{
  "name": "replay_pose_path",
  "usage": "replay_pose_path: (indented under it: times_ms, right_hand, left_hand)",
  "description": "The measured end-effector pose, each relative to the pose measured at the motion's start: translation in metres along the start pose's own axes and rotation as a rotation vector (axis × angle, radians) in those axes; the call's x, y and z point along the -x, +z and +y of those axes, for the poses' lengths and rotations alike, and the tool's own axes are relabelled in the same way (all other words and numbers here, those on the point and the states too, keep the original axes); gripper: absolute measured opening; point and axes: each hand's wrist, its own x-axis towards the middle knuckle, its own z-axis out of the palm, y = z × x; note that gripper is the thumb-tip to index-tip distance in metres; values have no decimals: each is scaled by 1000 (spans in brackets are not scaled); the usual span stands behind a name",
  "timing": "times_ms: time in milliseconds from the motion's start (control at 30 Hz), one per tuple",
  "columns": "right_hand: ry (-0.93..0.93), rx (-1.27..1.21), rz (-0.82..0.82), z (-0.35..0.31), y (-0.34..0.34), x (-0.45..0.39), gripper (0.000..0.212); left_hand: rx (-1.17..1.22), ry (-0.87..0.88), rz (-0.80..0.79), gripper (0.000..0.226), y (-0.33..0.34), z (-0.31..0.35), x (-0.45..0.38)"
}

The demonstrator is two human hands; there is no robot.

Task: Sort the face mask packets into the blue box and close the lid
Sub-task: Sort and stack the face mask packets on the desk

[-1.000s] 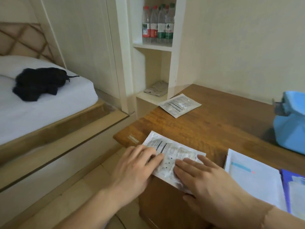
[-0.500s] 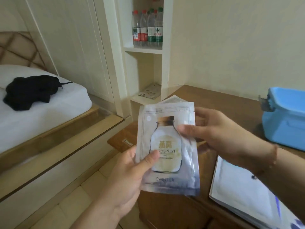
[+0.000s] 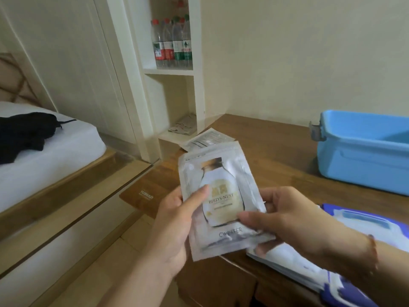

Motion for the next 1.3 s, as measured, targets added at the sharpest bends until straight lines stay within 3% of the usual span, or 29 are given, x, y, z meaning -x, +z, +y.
replay_pose_path:
  times_ms: [100,267,367,467,567,700,933,1100,1300]
  right_hand:
    - [-10,-10,-5,8,-24,34,21]
    - [-32,-163,232,26,-73,100,30]
    - [-89,-316,408,44,-101,151,31]
    - [-186,-487,608,66,-131,212,34]
    - [-224,-585,837,95,-160,279,35]
    - [-183,-546,1144,133,-189,360,33]
    - [-86,-412,1565,179,-221,464,26]
    - [99,-280,1677,209,-229,499,29]
    - [155,-184,1668,231,-236,504,31]
  left_hand:
    - [21,-4,52,23,22,8,-19]
    - [-48,-92,-75,5,91,3,-35]
    - [-137,-134,-212,12,147,-11,-35]
    - [-210,-129,-437,29,209,-28,-29]
    - [-313,-104,-659,31,283,-57,-12]
    - [-436,-47,-834,16,396,-107,19]
    - [-730,88,-1082,9,545,-199,63]
    - [-929,144,-1203,9,577,-240,82]
    - [-1034,225,-1177,8,586,-256,81]
